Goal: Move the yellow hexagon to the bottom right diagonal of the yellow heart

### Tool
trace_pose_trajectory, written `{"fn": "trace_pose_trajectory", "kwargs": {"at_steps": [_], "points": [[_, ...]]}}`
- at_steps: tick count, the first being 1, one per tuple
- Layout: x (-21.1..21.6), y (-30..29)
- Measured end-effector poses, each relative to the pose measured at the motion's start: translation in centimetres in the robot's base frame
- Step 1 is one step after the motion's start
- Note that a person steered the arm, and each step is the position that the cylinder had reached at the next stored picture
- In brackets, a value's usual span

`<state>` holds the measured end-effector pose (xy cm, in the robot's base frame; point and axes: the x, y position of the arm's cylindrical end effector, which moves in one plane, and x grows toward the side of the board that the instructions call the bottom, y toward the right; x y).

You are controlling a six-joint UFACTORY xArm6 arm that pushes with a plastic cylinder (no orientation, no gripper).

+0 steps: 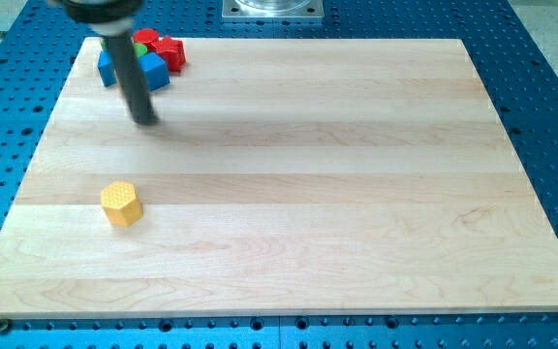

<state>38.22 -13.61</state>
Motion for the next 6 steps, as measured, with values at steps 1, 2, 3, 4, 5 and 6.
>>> {"fn": "trace_pose_trajectory", "kwargs": {"at_steps": [1, 2, 3, 4, 5, 6], "points": [[9.6, 5.8], [17.2, -3.1], [9.3, -8.4], [7.9, -5.7], [9.1, -8.2], [14.6, -7.7]]}}
